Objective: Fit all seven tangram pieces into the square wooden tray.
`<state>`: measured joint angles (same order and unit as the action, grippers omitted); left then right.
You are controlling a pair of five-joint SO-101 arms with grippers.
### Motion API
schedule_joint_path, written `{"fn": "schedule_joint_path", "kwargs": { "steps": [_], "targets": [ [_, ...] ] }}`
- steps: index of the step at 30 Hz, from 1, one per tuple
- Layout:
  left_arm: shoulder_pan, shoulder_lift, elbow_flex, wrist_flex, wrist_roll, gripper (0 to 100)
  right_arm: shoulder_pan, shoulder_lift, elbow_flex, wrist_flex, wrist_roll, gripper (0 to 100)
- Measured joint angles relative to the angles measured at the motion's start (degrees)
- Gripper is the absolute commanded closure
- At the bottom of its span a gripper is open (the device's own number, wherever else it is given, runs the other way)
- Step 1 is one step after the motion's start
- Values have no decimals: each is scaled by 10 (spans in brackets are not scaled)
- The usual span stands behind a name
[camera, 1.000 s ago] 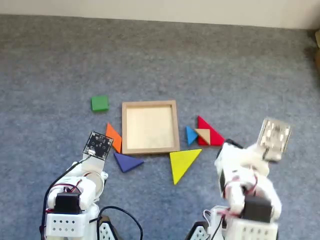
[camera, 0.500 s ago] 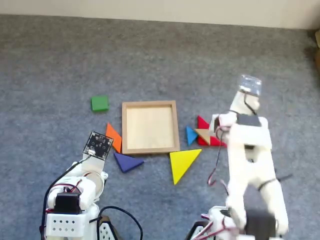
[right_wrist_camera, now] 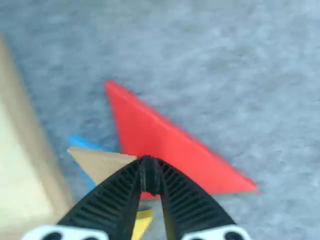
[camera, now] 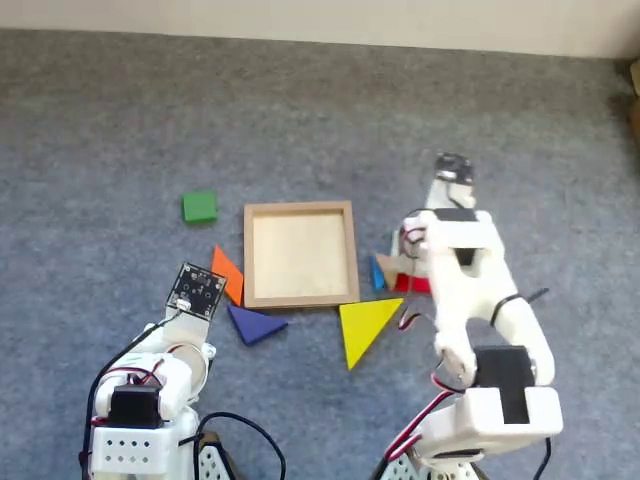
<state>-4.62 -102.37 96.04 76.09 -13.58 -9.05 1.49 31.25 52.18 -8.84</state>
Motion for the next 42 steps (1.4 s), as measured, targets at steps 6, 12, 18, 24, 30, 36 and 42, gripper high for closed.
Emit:
{"fn": "schedule_joint_path", "kwargs": {
  "steps": [6, 12, 18, 24, 30, 36, 42],
  "targets": [
    [0, 0, 0, 0, 0, 992, -47, 1, 0, 0, 0, 994],
    [0, 0, 0, 0, 0, 992, -44, -29, 0, 1, 33, 994],
    [0, 0, 0, 0, 0, 992, -35, -130, 0, 58, 200, 992],
    [0, 0, 0, 0, 0, 992, -38, -142, 0, 105, 250, 837],
    [0, 0, 0, 0, 0, 992, -40, -142, 0, 117, 272, 688],
    [0, 0, 0, 0, 0, 992, -40, -142, 0, 119, 275, 688],
    [0, 0, 0, 0, 0, 992, -38, -32, -74, 138, 289, 688]
  ]
}}
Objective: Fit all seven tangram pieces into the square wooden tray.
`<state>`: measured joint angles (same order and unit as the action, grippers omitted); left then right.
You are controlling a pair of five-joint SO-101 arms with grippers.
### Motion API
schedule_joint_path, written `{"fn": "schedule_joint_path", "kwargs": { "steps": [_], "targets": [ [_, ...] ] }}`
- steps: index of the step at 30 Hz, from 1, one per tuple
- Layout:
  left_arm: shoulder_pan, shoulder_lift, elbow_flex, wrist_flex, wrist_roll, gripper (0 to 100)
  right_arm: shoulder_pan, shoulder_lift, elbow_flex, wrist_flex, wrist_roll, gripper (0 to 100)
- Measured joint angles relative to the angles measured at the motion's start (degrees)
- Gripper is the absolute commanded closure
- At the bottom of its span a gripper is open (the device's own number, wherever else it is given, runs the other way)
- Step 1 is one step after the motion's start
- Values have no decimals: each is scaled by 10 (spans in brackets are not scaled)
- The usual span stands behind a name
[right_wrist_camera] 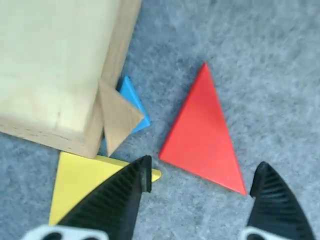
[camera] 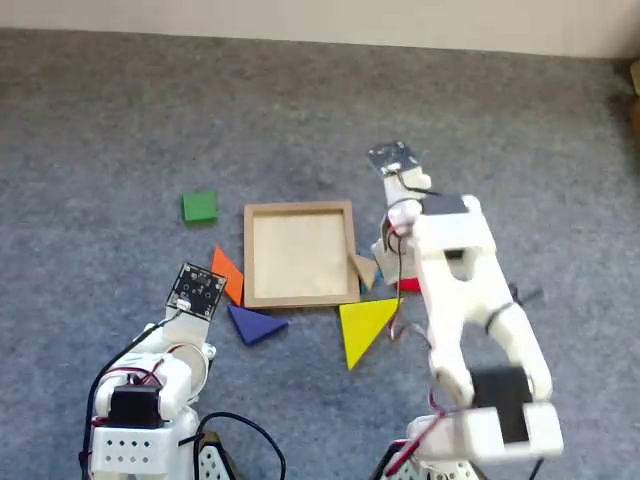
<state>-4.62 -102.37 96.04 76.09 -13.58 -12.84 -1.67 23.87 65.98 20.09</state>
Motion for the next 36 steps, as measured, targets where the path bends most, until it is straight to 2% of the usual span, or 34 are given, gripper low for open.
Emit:
{"fn": "schedule_joint_path", "kwargs": {
  "steps": [5, 10, 21, 27, 36],
  "targets": [
    [0, 0, 0, 0, 0, 992, -2, 103, -97, 63, 31, 688],
    [0, 0, 0, 0, 0, 992, 1, 163, -151, 80, 34, 688],
    [0, 0, 0, 0, 0, 992, 0, 174, -153, 83, 34, 688],
    [0, 0, 0, 0, 0, 992, -1, 174, -118, 66, 79, 688],
    [0, 0, 0, 0, 0, 992, 20, 174, -107, 46, 88, 688]
  ]
}}
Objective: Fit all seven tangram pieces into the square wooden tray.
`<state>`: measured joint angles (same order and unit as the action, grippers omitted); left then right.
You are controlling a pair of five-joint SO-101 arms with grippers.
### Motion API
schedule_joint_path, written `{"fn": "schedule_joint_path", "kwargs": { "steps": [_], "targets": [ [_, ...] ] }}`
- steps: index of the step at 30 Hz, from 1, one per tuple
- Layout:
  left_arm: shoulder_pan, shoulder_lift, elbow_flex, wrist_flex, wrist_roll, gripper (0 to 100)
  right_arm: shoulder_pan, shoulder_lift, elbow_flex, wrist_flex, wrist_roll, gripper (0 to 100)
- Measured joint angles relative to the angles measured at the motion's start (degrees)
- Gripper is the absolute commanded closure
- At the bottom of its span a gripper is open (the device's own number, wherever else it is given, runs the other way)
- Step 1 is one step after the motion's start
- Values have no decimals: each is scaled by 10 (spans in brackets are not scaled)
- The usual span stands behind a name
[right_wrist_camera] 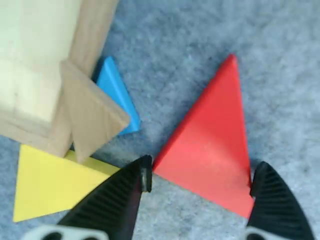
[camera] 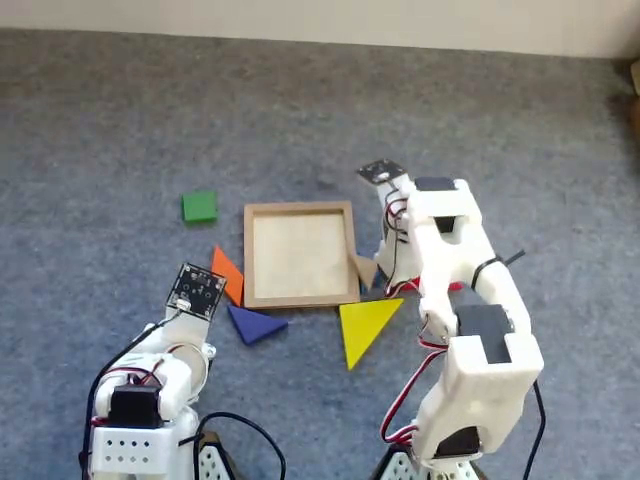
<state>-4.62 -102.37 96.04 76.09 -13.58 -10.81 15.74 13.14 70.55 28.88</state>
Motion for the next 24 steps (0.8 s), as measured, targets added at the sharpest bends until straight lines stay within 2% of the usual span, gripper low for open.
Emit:
{"fn": "schedule_joint_path", "kwargs": {
  "steps": [8, 17, 24],
  "targets": [
    [0, 0, 0, 0, 0, 992, 0, 22, 0, 0, 3, 688],
    [0, 0, 0, 0, 0, 992, 0, 58, -4, 0, 45, 695],
    [0, 0, 0, 0, 0, 992, 7, 59, -11, -4, 49, 855]
  ]
}}
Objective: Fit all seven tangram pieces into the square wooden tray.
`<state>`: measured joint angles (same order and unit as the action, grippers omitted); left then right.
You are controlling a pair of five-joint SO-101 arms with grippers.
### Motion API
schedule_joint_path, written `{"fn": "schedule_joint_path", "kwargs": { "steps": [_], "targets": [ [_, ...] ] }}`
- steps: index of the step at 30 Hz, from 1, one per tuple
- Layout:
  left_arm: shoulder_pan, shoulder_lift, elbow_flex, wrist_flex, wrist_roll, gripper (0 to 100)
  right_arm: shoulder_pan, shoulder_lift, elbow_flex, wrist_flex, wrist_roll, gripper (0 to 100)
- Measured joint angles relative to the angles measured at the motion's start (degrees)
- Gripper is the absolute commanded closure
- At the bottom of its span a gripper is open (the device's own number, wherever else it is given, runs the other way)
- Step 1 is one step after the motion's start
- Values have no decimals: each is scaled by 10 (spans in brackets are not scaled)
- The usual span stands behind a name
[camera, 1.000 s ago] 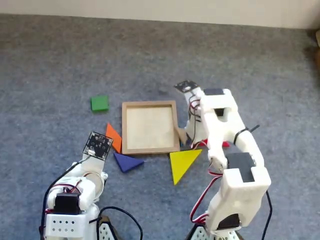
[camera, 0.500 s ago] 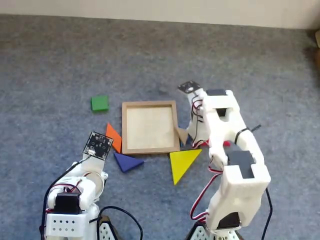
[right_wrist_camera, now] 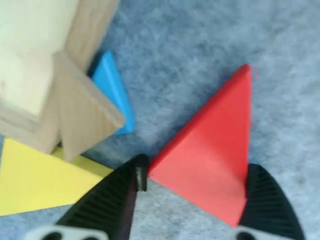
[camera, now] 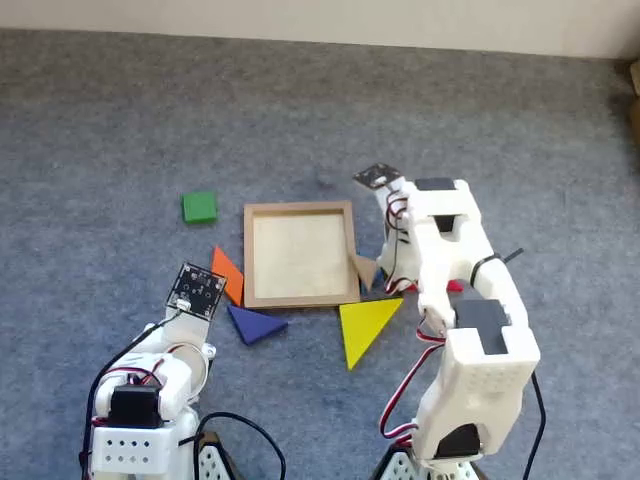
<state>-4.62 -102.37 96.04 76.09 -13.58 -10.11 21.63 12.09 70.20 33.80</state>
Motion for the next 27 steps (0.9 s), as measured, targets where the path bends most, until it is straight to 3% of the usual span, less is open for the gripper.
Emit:
{"fn": "schedule_joint_path", "kwargs": {
  "steps": [16, 22, 27],
  "targets": [
    [0, 0, 0, 0, 0, 992, 4, -150, 11, 51, -1, 870],
    [0, 0, 0, 0, 0, 992, -8, -195, 11, 57, -87, 870],
    [0, 0, 0, 0, 0, 992, -78, -229, 11, 57, -193, 870]
  ]
}}
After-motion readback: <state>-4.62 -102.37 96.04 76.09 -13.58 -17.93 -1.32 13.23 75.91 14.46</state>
